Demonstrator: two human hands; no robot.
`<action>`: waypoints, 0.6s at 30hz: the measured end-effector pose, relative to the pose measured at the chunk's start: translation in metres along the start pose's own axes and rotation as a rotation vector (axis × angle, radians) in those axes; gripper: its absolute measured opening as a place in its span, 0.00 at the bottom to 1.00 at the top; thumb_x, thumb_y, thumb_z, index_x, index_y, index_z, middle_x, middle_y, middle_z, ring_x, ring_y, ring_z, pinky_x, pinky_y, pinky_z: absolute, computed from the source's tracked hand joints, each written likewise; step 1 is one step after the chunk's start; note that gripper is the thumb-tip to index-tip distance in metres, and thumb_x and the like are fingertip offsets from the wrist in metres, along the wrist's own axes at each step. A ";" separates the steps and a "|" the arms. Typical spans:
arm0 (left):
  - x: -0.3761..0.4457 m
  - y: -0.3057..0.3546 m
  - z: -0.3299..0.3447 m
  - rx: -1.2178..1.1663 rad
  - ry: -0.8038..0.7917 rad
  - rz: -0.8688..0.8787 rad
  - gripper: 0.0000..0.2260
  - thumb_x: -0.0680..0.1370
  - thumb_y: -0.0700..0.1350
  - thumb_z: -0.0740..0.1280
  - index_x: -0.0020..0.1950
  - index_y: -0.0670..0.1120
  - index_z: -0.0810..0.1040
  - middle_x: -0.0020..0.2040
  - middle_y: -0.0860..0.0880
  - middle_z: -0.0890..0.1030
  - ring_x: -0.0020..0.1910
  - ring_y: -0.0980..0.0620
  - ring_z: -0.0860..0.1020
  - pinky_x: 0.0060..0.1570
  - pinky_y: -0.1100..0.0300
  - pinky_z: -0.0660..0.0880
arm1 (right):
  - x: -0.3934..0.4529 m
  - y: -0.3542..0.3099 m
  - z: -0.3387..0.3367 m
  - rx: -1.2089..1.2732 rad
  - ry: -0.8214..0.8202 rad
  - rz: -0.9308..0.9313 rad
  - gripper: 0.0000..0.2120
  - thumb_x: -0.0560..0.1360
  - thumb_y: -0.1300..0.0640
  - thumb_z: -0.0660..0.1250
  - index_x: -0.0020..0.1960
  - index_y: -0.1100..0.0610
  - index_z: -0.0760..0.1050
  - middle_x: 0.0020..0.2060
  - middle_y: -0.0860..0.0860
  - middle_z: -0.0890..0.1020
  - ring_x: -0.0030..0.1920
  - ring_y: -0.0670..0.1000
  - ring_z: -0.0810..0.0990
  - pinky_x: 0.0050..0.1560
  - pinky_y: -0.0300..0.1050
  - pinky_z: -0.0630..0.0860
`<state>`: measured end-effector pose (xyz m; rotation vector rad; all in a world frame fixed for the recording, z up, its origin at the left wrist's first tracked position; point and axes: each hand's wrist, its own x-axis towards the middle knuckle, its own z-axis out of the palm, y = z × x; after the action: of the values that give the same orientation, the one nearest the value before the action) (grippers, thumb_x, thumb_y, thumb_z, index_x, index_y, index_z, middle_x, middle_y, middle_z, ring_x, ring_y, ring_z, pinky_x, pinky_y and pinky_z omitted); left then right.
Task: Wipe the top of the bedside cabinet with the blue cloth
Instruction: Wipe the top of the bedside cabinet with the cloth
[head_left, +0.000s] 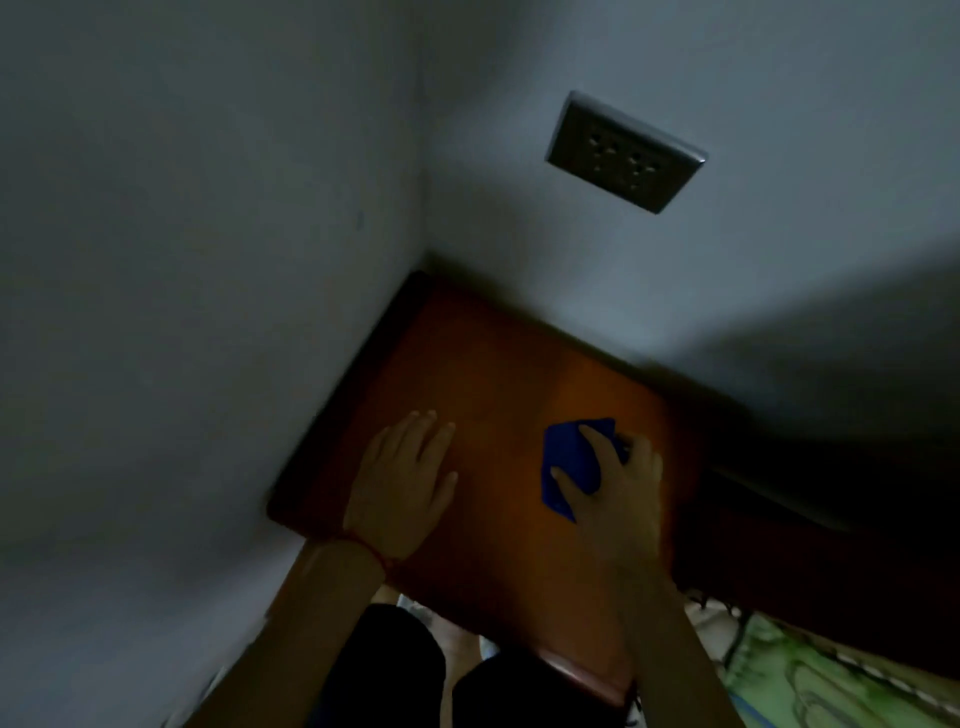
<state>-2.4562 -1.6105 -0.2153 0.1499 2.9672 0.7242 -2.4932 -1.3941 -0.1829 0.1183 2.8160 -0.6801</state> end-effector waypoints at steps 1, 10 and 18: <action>-0.002 0.006 -0.007 0.003 -0.026 0.013 0.22 0.75 0.51 0.57 0.64 0.40 0.70 0.59 0.36 0.77 0.57 0.36 0.76 0.52 0.38 0.73 | -0.012 0.001 -0.008 -0.002 0.020 0.047 0.25 0.71 0.49 0.69 0.66 0.52 0.67 0.63 0.55 0.63 0.62 0.57 0.64 0.52 0.52 0.73; -0.028 0.065 -0.053 0.079 -0.177 0.233 0.23 0.73 0.53 0.57 0.61 0.41 0.75 0.58 0.38 0.78 0.56 0.39 0.77 0.52 0.40 0.74 | -0.110 0.023 -0.068 0.023 0.233 0.256 0.26 0.67 0.53 0.74 0.62 0.59 0.73 0.58 0.64 0.70 0.55 0.65 0.69 0.48 0.56 0.72; -0.044 0.131 -0.073 0.157 -0.245 0.417 0.24 0.77 0.56 0.53 0.62 0.42 0.74 0.58 0.39 0.78 0.57 0.40 0.77 0.52 0.40 0.73 | -0.195 0.057 -0.110 0.107 0.396 0.452 0.26 0.68 0.54 0.74 0.63 0.58 0.73 0.59 0.64 0.70 0.56 0.65 0.68 0.48 0.58 0.72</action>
<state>-2.4104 -1.5333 -0.0876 0.8231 2.7746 0.4603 -2.3199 -1.2974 -0.0640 0.9721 2.9400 -0.7587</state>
